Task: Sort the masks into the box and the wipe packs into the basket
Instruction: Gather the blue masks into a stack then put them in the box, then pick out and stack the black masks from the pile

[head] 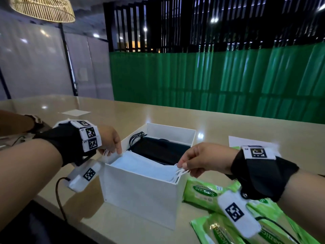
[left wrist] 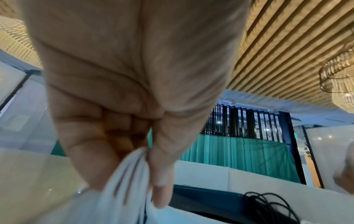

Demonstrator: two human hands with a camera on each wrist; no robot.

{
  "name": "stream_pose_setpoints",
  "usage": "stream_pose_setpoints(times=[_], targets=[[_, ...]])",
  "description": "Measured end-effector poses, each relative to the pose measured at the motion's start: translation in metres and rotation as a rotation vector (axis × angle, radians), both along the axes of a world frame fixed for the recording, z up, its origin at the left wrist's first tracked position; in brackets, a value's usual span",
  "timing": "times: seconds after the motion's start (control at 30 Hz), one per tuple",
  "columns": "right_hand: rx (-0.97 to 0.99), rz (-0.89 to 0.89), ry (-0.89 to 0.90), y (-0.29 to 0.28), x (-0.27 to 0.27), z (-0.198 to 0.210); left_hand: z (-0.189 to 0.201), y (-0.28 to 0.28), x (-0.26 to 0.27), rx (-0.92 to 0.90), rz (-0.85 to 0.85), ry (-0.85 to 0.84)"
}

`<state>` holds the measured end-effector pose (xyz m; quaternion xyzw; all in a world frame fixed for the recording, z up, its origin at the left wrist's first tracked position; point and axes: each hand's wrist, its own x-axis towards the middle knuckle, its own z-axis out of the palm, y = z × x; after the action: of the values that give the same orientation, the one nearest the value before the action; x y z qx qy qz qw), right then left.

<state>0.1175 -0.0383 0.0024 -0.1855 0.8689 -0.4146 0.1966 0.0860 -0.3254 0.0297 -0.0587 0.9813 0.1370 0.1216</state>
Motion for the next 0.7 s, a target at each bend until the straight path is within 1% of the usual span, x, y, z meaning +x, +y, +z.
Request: stream_pose_setpoints(times=[0.1, 0.17, 0.23, 0.27, 0.3, 0.4, 0.5, 0.63, 0.7], targets=[[0.11, 0.082, 0.018, 0.001, 0.006, 0.002, 0.0, 0.01, 0.003, -0.091, -0.011, -0.032], [0.134, 0.115, 0.013, 0.005, 0.008, 0.003, 0.004, 0.021, 0.008, -0.155, -0.055, -0.061], [0.101, 0.073, 0.056, 0.014, 0.006, 0.005, 0.013, 0.031, 0.012, -0.246, -0.119, -0.032], [0.064, 0.033, 0.08, 0.02, 0.004, 0.007, 0.019, 0.035, 0.012, -0.248, -0.153, 0.002], [0.014, -0.015, 0.098, 0.027, 0.001, 0.009, 0.026, 0.04, 0.013, -0.211, -0.178, 0.026], [-0.115, -0.162, 0.143, 0.054, -0.002, 0.013, 0.048, 0.061, 0.017, -0.023, -0.234, 0.056], [-0.124, -0.285, 0.212, 0.092, 0.0, 0.017, 0.064, 0.093, 0.022, 0.134, -0.332, 0.131], [-0.148, -0.49, 0.263, 0.153, 0.006, 0.019, 0.068, 0.146, 0.022, 0.282, -0.438, 0.259], [-0.204, -0.612, 0.264, 0.184, 0.012, 0.016, 0.067, 0.174, 0.02, 0.366, -0.463, 0.3]])
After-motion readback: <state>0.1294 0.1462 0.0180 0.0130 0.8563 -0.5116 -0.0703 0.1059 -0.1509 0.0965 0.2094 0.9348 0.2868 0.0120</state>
